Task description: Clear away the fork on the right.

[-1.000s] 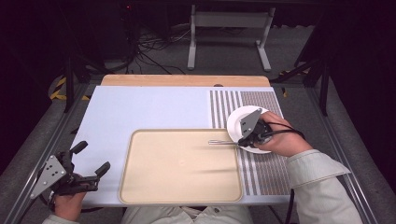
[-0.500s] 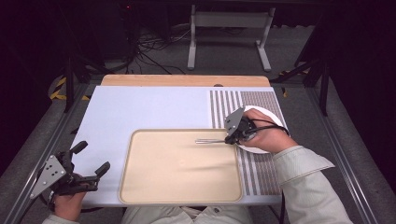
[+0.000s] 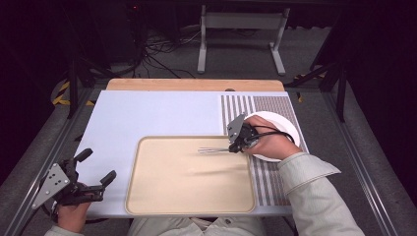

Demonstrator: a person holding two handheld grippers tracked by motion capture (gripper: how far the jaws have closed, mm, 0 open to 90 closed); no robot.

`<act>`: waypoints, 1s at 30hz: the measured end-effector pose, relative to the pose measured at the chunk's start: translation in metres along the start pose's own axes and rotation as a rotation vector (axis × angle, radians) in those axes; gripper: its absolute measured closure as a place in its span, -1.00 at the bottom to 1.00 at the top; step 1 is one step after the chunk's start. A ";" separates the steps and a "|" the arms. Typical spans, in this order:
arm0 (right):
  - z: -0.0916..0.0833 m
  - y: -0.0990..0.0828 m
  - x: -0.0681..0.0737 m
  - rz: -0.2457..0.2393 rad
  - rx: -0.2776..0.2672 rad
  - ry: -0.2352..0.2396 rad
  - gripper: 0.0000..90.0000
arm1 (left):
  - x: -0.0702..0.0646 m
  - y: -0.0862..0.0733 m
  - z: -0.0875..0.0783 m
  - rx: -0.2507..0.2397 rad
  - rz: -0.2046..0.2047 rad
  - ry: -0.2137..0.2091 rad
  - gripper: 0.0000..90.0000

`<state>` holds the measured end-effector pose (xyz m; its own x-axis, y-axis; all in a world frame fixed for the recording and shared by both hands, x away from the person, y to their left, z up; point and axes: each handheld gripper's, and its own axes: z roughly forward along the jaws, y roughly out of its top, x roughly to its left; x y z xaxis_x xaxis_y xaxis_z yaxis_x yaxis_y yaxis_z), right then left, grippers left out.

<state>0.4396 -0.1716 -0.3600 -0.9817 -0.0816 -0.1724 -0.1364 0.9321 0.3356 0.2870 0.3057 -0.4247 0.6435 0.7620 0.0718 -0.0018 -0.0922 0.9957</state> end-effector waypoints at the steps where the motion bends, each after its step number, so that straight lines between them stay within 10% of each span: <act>1: 0.002 0.000 0.000 0.003 0.003 0.004 0.93 | 0.000 0.000 0.000 0.001 0.000 0.000 -1.00; 30: 0.056 0.015 -0.009 0.018 0.106 0.120 0.92 | 0.001 0.000 0.000 0.001 -0.001 -0.003 -1.00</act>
<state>0.4539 -0.1375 -0.4056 -0.9936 -0.1001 -0.0530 -0.1099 0.9652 0.2373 0.2872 0.3062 -0.4247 0.6459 0.7602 0.0706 -0.0003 -0.0922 0.9957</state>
